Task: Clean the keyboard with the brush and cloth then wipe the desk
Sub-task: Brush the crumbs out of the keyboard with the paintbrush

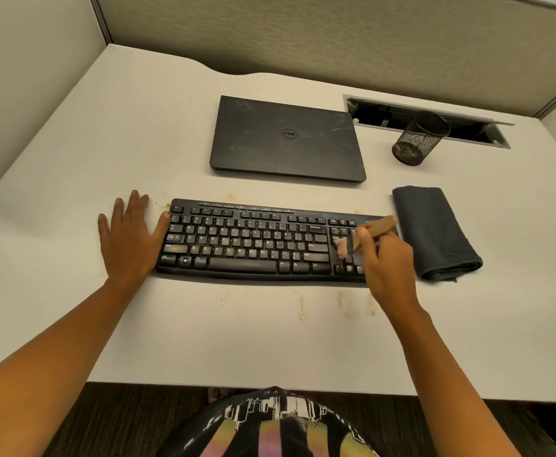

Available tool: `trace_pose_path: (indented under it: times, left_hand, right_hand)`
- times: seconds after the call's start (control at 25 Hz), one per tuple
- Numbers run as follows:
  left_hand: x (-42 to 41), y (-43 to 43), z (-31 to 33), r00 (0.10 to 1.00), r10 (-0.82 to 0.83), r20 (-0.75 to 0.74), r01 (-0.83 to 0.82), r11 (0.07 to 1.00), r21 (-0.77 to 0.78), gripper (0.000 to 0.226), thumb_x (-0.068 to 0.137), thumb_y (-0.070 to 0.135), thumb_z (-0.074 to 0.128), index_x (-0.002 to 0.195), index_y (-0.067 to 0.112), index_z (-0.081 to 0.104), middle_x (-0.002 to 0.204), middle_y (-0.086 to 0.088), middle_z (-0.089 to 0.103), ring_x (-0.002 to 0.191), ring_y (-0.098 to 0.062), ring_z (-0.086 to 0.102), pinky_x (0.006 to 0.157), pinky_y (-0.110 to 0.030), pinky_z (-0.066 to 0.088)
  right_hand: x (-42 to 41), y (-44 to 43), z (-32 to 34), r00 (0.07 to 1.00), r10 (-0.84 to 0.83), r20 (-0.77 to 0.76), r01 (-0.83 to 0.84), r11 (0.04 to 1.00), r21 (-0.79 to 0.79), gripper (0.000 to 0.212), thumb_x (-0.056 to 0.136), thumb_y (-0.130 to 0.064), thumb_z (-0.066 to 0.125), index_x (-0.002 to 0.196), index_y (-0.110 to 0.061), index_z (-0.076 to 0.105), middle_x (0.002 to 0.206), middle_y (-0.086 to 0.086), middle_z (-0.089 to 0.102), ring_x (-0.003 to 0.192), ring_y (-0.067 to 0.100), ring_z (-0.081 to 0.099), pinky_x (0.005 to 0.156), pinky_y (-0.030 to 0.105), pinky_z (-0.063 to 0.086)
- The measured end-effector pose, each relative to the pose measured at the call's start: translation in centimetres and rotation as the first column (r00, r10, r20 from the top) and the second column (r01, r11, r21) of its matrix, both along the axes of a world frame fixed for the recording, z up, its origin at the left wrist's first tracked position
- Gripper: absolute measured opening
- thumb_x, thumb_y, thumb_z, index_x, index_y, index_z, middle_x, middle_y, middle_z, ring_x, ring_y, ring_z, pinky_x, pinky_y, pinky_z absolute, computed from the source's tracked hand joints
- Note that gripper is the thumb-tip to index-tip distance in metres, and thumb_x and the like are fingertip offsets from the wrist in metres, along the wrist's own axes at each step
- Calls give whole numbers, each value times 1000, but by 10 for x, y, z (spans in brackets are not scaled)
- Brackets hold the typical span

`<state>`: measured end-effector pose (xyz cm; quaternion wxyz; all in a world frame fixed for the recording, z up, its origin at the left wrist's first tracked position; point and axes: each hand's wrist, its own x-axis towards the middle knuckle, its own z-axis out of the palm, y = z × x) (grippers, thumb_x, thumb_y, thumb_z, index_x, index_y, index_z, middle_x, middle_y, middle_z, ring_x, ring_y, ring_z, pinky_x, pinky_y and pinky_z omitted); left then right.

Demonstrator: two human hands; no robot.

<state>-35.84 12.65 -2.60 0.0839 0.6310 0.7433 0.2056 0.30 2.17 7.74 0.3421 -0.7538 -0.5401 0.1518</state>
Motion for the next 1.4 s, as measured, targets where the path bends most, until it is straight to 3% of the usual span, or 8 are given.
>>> trace_pose_path:
  times: [0.2, 0.36, 0.56, 0.68, 0.8, 0.92, 1.16, 1.4]
  left_hand:
    - [1, 0, 0, 1000, 6, -5, -6, 1000, 11, 57, 100, 53, 36, 146, 18, 39, 159, 0, 29, 149, -23, 17, 120, -47, 5]
    - [0, 1, -2, 1000, 8, -9, -8, 1000, 1, 59, 100, 55, 34, 146, 19, 38, 160, 1, 28, 149, -22, 16, 120, -46, 4]
    - [0, 1, -2, 1000, 9, -7, -9, 1000, 5, 59, 100, 55, 34, 147, 18, 38, 159, 1, 28, 149, -22, 16, 120, -46, 4]
    - [0, 1, -1, 1000, 6, -2, -6, 1000, -3, 60, 100, 55, 34, 147, 18, 37, 160, 1, 28, 149, -22, 15, 120, -46, 3]
    - [1, 0, 0, 1000, 7, -9, -7, 1000, 4, 59, 100, 54, 34, 147, 18, 38, 160, 0, 28, 149, -22, 16, 120, -46, 4]
    - [0, 1, 0, 1000, 4, -8, -4, 1000, 3, 59, 100, 54, 34, 147, 18, 38, 159, 0, 28, 149, -23, 16, 120, -47, 4]
    - [0, 1, -1, 1000, 2, -8, -2, 1000, 1, 59, 100, 54, 34, 147, 17, 38, 160, 0, 28, 149, -23, 16, 120, -47, 4]
    - [0, 0, 0, 1000, 3, 0, -3, 1000, 1, 58, 101, 53, 35, 146, 17, 38, 159, 0, 28, 149, -23, 16, 120, -47, 4]
  right_hand:
    - [6, 7, 25, 995, 72, 64, -42, 922, -384, 32, 100, -20, 45, 75, -2, 55, 71, 13, 61, 63, 28, 65, 61, 43, 58]
    - [-1, 10, 15, 999, -33, -25, 29, 990, -139, 35, 102, -27, 42, 82, -2, 57, 69, 14, 62, 56, 22, 60, 55, 37, 56]
    - [5, 18, 20, 994, 21, 106, 11, 957, -291, 35, 101, -21, 42, 74, -2, 54, 69, 15, 60, 64, 31, 62, 62, 46, 57]
    - [7, 14, 19, 995, -16, 100, 27, 993, -112, 36, 101, -24, 44, 80, 1, 59, 69, 15, 61, 64, 31, 63, 61, 47, 56]
    - [-5, -1, 4, 998, 29, 57, -31, 998, 50, 32, 98, -18, 51, 71, -4, 59, 58, -3, 58, 53, 13, 61, 52, 26, 53]
    - [-9, -18, -17, 968, 104, 227, -148, 971, 188, 25, 95, -12, 53, 77, -2, 68, 64, -9, 62, 48, 1, 52, 51, 3, 39]
    - [-3, -34, -43, 941, 111, 320, -210, 933, 293, 25, 93, -9, 55, 109, 5, 68, 88, 12, 73, 69, 13, 66, 67, 15, 53]
    - [1, -39, -35, 950, 91, 299, -197, 917, 348, 26, 91, -9, 52, 101, 7, 70, 83, 11, 73, 66, 4, 59, 64, -2, 43]
